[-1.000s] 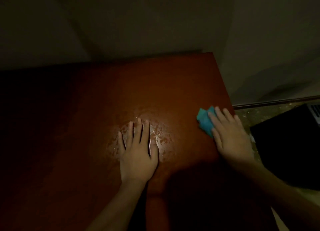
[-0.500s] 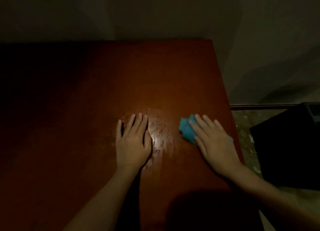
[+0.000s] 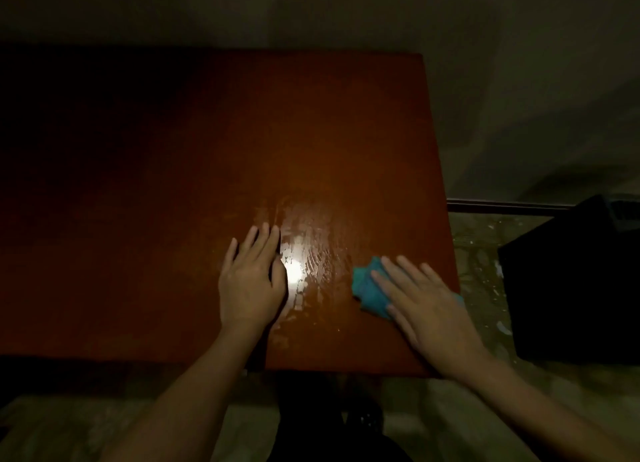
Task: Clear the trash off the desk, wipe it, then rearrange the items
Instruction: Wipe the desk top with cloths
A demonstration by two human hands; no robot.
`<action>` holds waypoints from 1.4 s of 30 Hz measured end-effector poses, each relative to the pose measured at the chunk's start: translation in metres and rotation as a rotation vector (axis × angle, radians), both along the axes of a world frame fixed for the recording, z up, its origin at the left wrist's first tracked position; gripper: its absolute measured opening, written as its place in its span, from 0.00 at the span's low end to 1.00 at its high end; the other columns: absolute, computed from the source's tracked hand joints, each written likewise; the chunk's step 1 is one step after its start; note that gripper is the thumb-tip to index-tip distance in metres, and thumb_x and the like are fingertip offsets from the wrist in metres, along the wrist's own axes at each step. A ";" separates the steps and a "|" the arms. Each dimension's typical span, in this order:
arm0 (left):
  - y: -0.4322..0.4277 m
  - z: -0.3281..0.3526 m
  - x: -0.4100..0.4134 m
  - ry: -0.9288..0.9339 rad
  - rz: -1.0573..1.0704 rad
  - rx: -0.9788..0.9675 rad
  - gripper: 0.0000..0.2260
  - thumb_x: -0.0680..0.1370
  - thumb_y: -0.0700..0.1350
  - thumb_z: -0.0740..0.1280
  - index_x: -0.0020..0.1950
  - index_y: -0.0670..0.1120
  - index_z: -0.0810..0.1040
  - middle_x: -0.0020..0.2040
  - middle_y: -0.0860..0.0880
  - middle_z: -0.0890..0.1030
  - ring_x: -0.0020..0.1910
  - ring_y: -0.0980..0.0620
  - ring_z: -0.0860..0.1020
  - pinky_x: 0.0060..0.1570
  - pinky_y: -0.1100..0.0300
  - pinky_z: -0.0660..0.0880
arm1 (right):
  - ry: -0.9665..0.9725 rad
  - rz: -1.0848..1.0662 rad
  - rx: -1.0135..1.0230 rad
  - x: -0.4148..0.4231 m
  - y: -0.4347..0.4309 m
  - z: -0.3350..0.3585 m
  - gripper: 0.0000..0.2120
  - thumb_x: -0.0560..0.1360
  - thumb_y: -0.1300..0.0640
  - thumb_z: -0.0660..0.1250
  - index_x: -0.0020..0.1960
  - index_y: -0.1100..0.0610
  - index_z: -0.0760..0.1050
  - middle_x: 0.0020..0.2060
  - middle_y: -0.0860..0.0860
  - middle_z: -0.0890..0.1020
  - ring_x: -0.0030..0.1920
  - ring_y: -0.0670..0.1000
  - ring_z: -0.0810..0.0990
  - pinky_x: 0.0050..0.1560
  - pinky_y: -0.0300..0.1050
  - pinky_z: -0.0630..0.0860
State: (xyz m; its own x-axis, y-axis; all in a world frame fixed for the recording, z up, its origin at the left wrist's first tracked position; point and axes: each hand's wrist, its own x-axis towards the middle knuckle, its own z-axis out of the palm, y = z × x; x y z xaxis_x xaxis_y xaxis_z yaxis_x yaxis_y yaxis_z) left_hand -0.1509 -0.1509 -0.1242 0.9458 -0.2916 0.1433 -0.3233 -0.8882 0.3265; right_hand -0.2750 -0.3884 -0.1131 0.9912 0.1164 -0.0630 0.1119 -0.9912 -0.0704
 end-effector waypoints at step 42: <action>0.048 0.004 0.155 0.058 0.043 -0.128 0.25 0.78 0.49 0.48 0.75 0.46 0.64 0.75 0.49 0.64 0.74 0.59 0.55 0.76 0.55 0.45 | -0.128 -0.316 0.006 0.180 0.050 -0.004 0.23 0.81 0.49 0.47 0.72 0.55 0.66 0.70 0.55 0.69 0.70 0.57 0.68 0.71 0.56 0.60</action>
